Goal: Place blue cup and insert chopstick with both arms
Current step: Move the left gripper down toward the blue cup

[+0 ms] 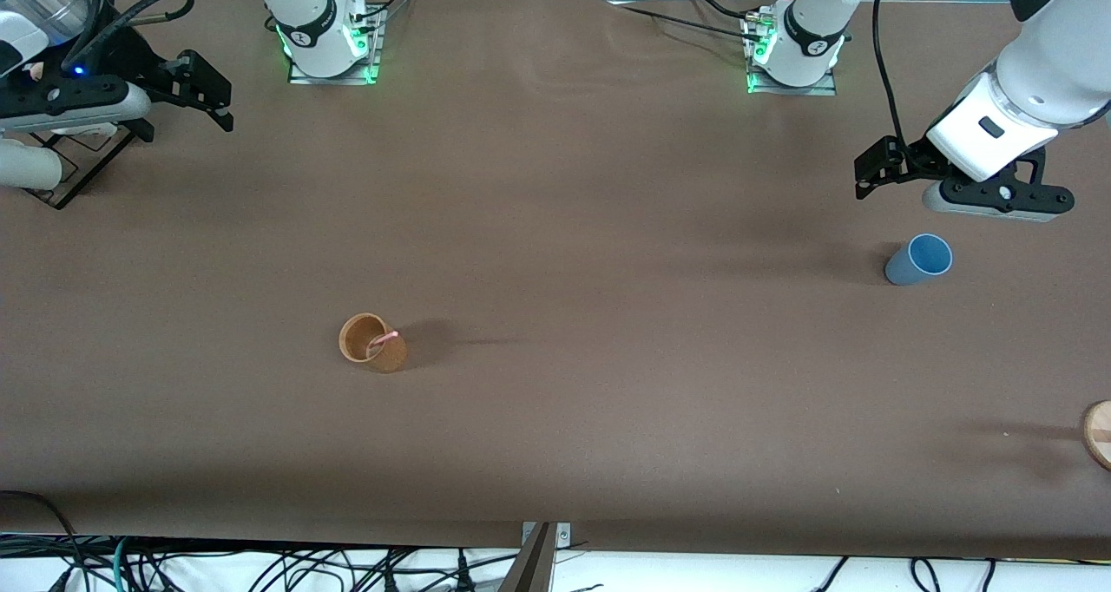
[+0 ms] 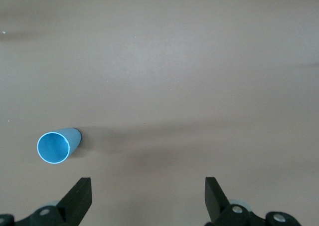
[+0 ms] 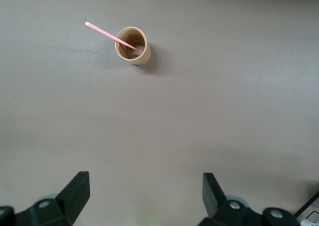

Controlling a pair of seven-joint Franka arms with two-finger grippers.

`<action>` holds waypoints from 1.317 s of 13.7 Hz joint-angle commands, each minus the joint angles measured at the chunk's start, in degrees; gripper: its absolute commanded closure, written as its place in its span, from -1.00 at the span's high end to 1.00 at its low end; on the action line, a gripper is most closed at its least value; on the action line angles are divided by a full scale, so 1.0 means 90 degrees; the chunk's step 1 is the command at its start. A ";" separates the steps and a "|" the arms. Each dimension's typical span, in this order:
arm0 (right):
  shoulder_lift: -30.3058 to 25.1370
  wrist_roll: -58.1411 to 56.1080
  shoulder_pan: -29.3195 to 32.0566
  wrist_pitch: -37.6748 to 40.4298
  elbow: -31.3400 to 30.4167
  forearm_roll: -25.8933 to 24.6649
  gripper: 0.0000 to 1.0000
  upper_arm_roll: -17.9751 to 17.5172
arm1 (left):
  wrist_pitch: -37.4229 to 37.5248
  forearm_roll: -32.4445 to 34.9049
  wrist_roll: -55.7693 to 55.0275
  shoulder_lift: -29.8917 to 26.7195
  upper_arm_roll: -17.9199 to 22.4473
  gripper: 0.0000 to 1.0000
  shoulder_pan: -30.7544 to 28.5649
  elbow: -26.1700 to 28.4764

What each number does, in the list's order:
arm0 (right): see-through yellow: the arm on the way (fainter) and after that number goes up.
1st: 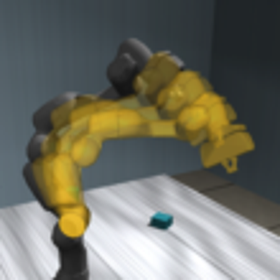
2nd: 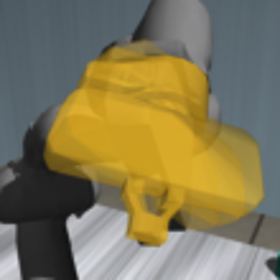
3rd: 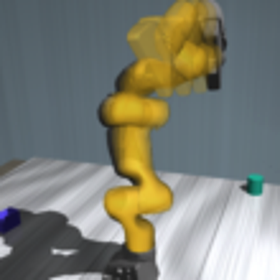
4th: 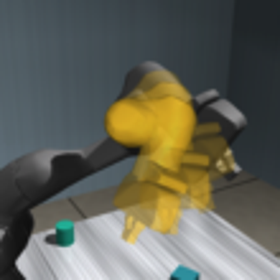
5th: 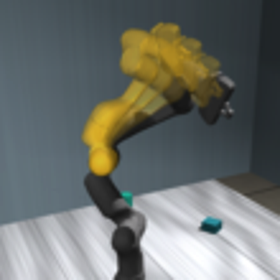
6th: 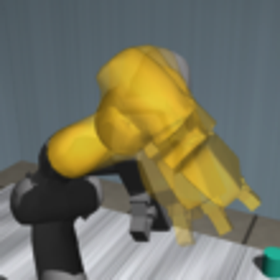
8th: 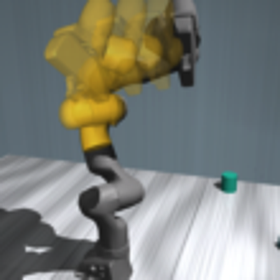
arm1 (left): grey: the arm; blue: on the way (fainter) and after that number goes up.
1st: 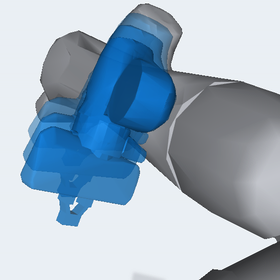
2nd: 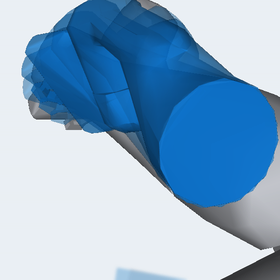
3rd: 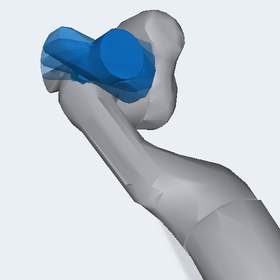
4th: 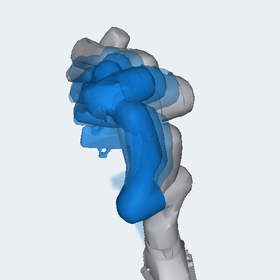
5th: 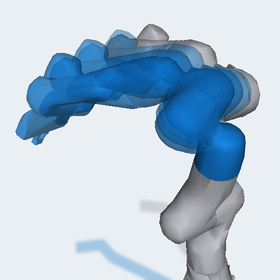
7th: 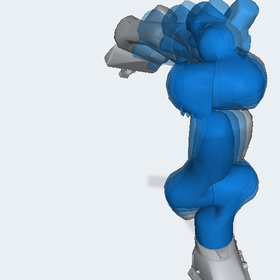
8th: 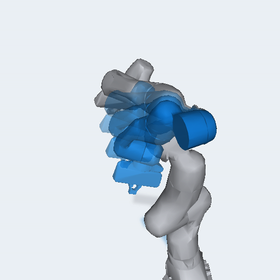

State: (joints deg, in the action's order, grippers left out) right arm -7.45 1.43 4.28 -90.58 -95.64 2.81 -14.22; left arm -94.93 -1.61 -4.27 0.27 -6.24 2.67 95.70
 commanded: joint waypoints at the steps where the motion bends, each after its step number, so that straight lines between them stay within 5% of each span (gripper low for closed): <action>1: -0.0197 -0.0042 0.0062 0.0160 -0.0144 0.0118 1.00 -0.0041 | 0.0108 -0.0094 -0.0072 0.0029 0.0039 1.00 0.0055 -0.0155; 18: -0.0149 -0.0120 0.0052 0.0122 -0.0174 0.0078 1.00 -0.0012 | 0.0108 -0.0114 0.0016 0.0097 0.0049 1.00 -0.0013 -0.0194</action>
State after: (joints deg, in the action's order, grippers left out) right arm -7.53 1.38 4.28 -89.74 -96.36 2.82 -14.29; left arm -94.93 -1.61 -4.28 0.48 -6.01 2.64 95.42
